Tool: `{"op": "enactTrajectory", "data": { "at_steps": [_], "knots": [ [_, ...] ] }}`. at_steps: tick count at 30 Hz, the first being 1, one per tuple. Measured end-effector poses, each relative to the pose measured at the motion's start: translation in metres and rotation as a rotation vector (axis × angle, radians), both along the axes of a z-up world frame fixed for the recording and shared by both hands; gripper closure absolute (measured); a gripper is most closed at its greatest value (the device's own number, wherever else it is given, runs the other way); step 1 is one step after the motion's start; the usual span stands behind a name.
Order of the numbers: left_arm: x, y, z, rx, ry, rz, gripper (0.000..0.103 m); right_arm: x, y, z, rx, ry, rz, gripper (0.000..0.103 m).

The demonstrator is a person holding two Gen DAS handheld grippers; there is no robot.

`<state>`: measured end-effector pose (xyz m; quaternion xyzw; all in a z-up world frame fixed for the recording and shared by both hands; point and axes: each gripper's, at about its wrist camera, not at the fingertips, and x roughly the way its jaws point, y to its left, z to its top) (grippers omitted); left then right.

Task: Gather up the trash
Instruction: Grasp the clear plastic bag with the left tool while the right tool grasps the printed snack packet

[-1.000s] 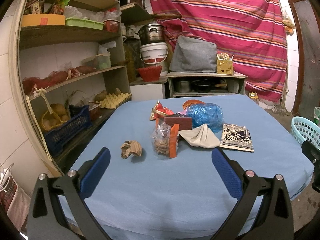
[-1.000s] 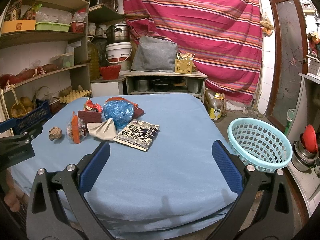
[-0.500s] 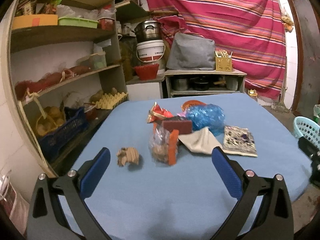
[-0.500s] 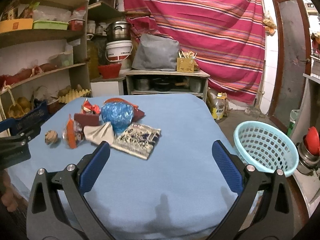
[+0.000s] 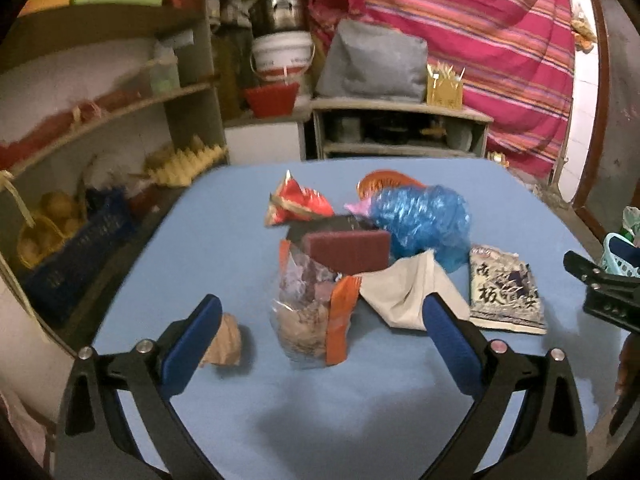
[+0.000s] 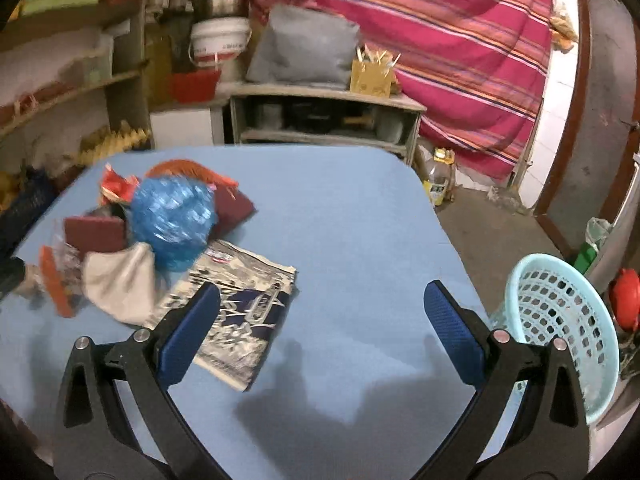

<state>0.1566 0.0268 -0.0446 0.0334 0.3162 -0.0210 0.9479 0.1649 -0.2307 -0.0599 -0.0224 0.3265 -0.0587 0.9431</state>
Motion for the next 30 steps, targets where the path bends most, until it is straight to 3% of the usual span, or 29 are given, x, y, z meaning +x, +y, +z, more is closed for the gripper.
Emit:
{"op": "enactTrajectory", "data": {
  "at_steps": [1, 3, 7, 9, 10, 17, 24, 30],
  "knots": [
    [0.002, -0.001, -0.003, 0.001, 0.007, 0.0, 0.014, 0.004, -0.002, -0.007, 0.034, 0.02, -0.005, 0.004],
    [0.011, -0.004, -0.009, 0.016, 0.03, -0.002, 0.035, 0.009, -0.003, -0.015, 0.069, 0.038, -0.004, 0.004],
    [0.024, -0.011, -0.019, 0.016, 0.074, -0.022, 0.046, 0.016, 0.003, -0.023, 0.048, 0.064, -0.003, 0.004],
    [0.028, -0.014, -0.022, 0.028, 0.088, -0.034, 0.068, 0.017, 0.002, -0.024, 0.066, 0.069, 0.0, 0.004],
    [0.031, -0.013, -0.023, 0.022, 0.096, -0.036, 0.074, 0.018, 0.002, -0.024, 0.071, 0.071, 0.001, 0.004],
    [0.028, -0.003, -0.01, 0.0, 0.06, -0.044, 0.091, 0.018, 0.003, -0.029, 0.085, 0.092, 0.0, 0.004],
    [0.008, 0.024, 0.036, -0.033, -0.082, -0.015, 0.092, 0.024, 0.013, -0.032, 0.096, 0.108, 0.01, 0.004],
    [0.017, 0.04, 0.032, -0.037, -0.055, 0.022, 0.092, 0.041, 0.029, -0.048, 0.1, 0.184, 0.024, 0.004]
  ]
}}
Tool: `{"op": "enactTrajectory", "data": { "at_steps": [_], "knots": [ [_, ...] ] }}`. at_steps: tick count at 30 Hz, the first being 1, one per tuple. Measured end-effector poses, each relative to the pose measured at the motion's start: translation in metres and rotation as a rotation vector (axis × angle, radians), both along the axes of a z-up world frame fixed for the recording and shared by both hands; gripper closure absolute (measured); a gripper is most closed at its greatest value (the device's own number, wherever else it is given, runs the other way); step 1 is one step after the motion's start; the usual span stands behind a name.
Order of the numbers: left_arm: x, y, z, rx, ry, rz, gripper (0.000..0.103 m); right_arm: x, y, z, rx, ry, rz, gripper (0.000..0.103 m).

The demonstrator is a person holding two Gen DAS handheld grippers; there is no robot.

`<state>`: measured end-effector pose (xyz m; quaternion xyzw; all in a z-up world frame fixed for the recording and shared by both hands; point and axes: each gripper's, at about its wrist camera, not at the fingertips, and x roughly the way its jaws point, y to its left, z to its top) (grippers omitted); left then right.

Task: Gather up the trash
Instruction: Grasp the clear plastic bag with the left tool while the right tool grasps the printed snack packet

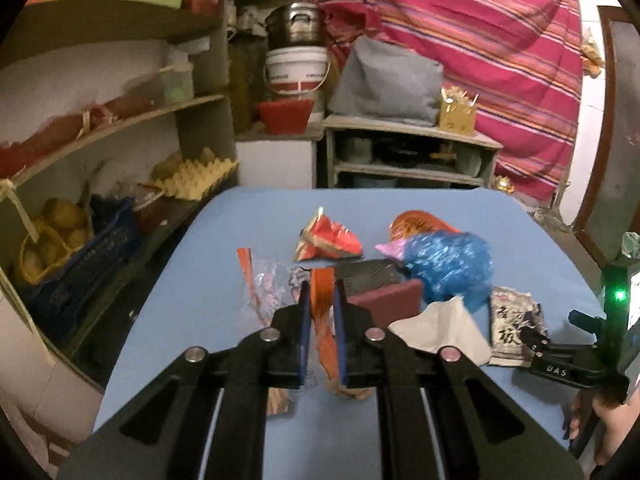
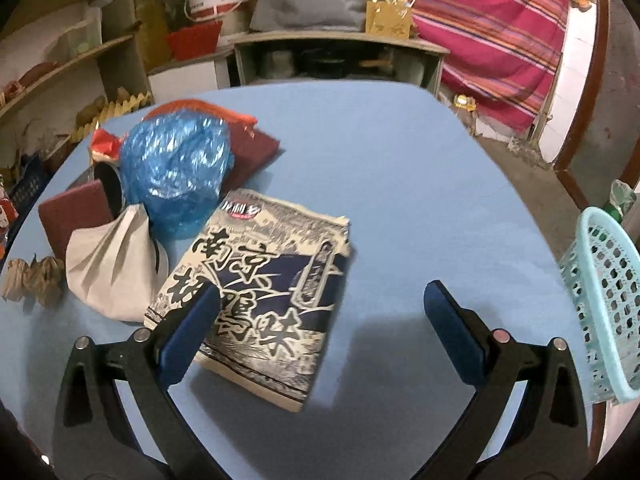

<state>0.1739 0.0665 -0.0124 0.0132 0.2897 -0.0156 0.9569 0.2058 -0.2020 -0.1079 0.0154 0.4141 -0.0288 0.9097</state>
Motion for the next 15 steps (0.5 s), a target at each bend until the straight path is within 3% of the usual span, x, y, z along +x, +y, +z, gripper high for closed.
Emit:
{"op": "enactTrajectory", "data": {
  "at_steps": [6, 10, 13, 15],
  "knots": [
    [0.006, -0.002, -0.013, 0.045, 0.025, 0.015, 0.092, 0.011, 0.007, -0.011, 0.044, 0.065, 0.027, 0.02],
    [0.007, 0.002, -0.016, 0.035, 0.034, 0.022, 0.092, 0.014, 0.009, -0.011, 0.047, 0.077, 0.029, 0.026],
    [0.007, 0.006, -0.017, 0.027, 0.04, 0.024, 0.092, 0.016, 0.008, -0.008, 0.068, 0.08, 0.044, 0.047],
    [0.006, 0.005, -0.017, 0.035, 0.039, 0.022, 0.092, 0.016, 0.009, -0.006, 0.082, 0.078, 0.059, 0.066]
  ]
}}
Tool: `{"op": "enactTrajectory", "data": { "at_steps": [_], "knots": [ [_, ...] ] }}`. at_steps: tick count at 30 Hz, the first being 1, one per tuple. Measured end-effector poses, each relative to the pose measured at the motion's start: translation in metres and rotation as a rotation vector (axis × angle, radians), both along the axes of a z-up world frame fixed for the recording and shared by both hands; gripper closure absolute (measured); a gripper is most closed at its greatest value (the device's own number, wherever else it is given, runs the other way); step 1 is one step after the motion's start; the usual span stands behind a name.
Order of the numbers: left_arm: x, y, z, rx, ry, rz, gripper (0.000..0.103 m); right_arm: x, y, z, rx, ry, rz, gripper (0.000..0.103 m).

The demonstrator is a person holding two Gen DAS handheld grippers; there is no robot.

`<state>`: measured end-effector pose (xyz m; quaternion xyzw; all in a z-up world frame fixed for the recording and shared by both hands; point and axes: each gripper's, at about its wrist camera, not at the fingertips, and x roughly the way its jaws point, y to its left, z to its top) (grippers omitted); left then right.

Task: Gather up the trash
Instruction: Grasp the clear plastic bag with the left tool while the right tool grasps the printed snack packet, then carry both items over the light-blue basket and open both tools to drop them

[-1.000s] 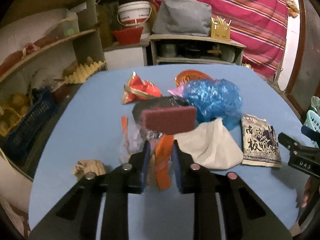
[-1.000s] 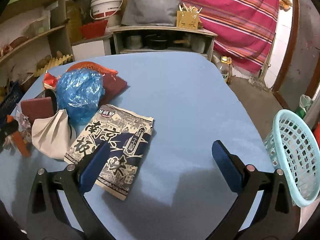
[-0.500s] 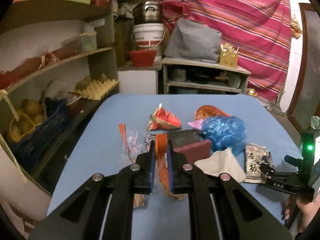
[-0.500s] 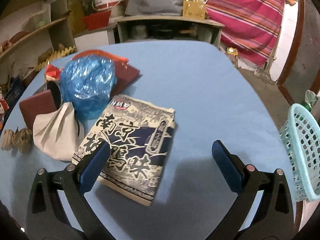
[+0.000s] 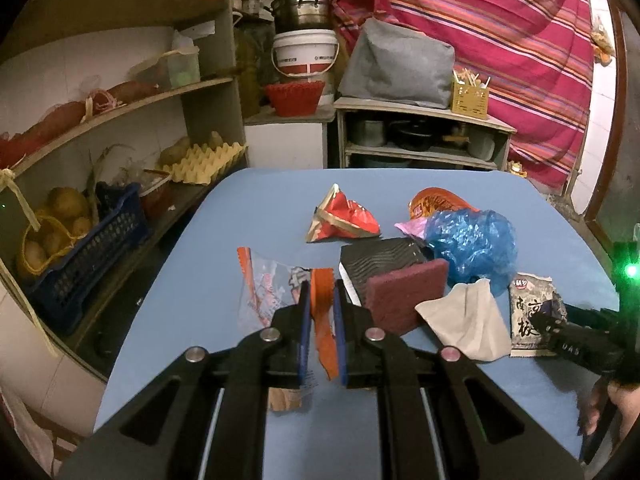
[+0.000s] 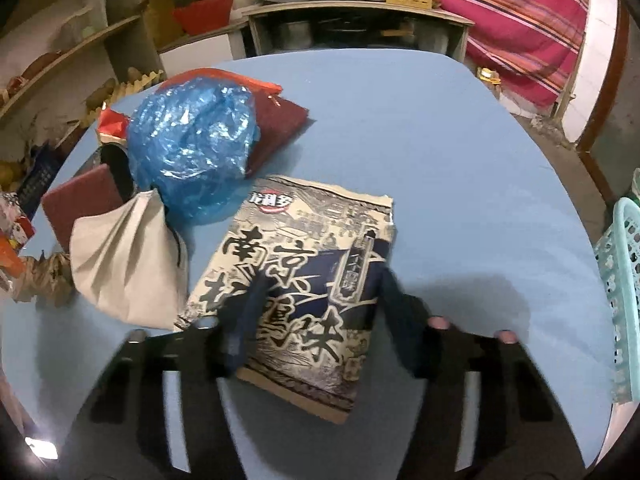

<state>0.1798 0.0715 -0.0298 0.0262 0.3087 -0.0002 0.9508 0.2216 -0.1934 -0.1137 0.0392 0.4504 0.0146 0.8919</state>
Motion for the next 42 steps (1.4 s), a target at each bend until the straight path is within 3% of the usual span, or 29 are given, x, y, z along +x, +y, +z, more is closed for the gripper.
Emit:
{"op": "enactTrajectory", "data": {
  "at_steps": [3, 6, 14, 20, 25, 33, 37, 42],
  "knots": [
    [-0.001, -0.003, -0.001, 0.006, 0.003, -0.005, 0.092, 0.0, -0.001, 0.001, 0.011, -0.009, 0.002, 0.093],
    [-0.004, -0.006, 0.0, 0.007, 0.0, -0.008, 0.092, -0.002, 0.0, 0.003, 0.001, -0.028, 0.017, 0.099],
    [-0.008, -0.011, 0.006, 0.002, -0.014, -0.01, 0.092, -0.022, -0.03, 0.042, 0.026, -0.156, -0.006, 0.101],
    [-0.016, -0.04, 0.026, 0.005, -0.058, -0.05, 0.092, -0.044, -0.077, 0.068, 0.033, -0.211, -0.055, 0.101],
    [-0.018, -0.091, 0.037, 0.033, -0.086, -0.113, 0.092, -0.068, -0.128, 0.084, 0.034, -0.255, -0.13, 0.101],
    [-0.007, -0.2, 0.048, -0.055, -0.09, -0.259, 0.092, -0.106, -0.233, 0.102, -0.017, -0.318, -0.333, 0.101],
    [-0.003, -0.262, 0.046, -0.066, -0.086, -0.345, 0.092, -0.12, -0.283, 0.099, -0.09, -0.309, -0.431, 0.101],
    [-0.003, -0.324, 0.044, -0.069, -0.092, -0.434, 0.092, -0.137, -0.337, 0.081, -0.099, -0.267, -0.533, 0.101]
  ]
}}
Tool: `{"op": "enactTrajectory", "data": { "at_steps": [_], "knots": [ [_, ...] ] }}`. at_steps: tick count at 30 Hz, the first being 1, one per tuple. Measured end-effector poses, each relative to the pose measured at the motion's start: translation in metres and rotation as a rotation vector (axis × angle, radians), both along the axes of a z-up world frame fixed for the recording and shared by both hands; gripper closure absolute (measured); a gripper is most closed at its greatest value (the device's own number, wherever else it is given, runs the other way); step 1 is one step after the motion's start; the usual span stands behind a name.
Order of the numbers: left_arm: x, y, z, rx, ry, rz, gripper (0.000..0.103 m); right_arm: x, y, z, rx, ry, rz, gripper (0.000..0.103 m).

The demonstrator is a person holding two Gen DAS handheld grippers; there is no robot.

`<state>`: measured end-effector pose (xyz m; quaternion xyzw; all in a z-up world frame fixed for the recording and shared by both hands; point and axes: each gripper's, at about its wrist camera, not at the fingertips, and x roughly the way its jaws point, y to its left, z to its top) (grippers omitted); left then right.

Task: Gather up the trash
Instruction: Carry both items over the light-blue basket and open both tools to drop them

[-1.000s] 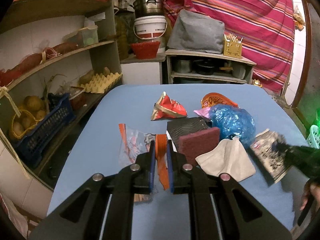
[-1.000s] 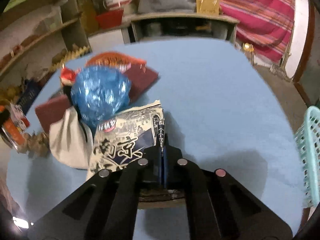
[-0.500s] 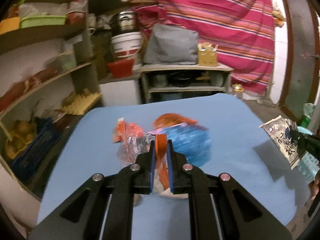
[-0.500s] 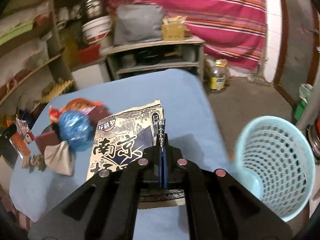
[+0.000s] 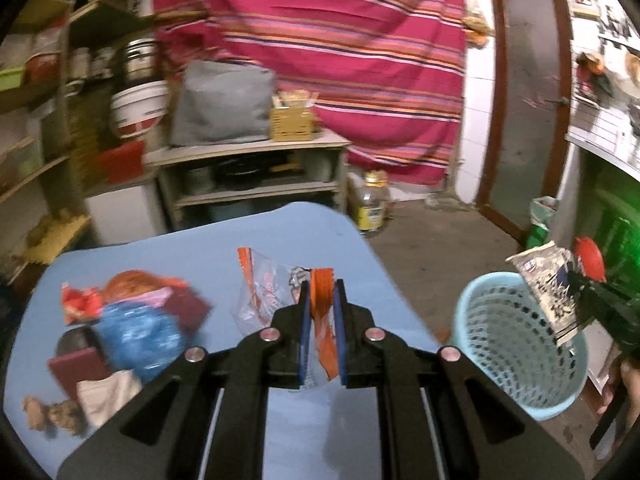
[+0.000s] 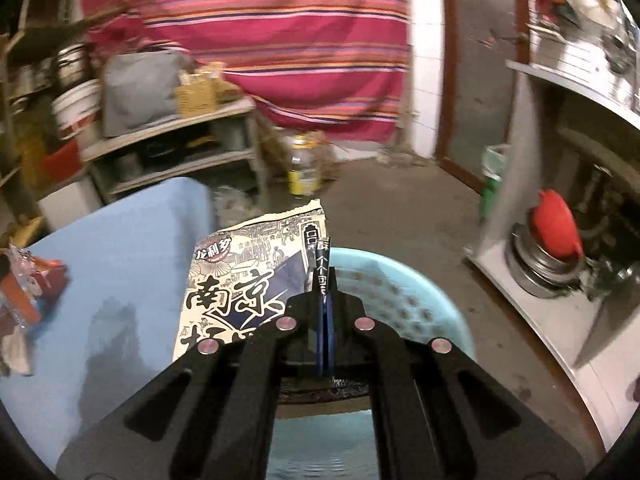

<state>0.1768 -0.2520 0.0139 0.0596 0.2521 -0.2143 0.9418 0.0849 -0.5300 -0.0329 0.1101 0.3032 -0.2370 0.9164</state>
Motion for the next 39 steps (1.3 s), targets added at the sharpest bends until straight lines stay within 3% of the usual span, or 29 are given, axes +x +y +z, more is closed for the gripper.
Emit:
{"op": "enactTrajectory", "data": {
  "at_steps": [10, 14, 22, 24, 27, 33, 39],
  "knots": [
    [0.001, -0.07, -0.003, -0.022, 0.014, -0.117, 0.092, 0.004, -0.028, -0.027, 0.077, 0.03, 0.001, 0.092],
    [0.003, -0.092, 0.0, -0.026, 0.009, -0.149, 0.092, 0.001, -0.036, -0.028, 0.111, 0.015, -0.002, 0.07],
    [0.0, -0.119, -0.003, -0.023, 0.003, -0.194, 0.092, -0.008, -0.045, -0.028, 0.098, 0.02, -0.034, 0.054],
    [0.0, -0.125, -0.007, -0.028, 0.023, -0.207, 0.091, -0.012, -0.045, -0.026, 0.074, 0.023, -0.045, 0.038],
    [0.0, -0.134, -0.011, -0.04, 0.05, -0.234, 0.091, -0.019, -0.049, -0.024, 0.063, 0.008, -0.065, 0.022],
    [-0.009, -0.156, -0.018, -0.031, 0.073, -0.283, 0.091, -0.031, -0.057, -0.017, 0.065, -0.028, -0.102, 0.015],
    [-0.013, -0.172, -0.03, -0.004, 0.103, -0.322, 0.088, -0.041, -0.071, -0.022, 0.102, -0.024, -0.14, 0.014]
  ]
}}
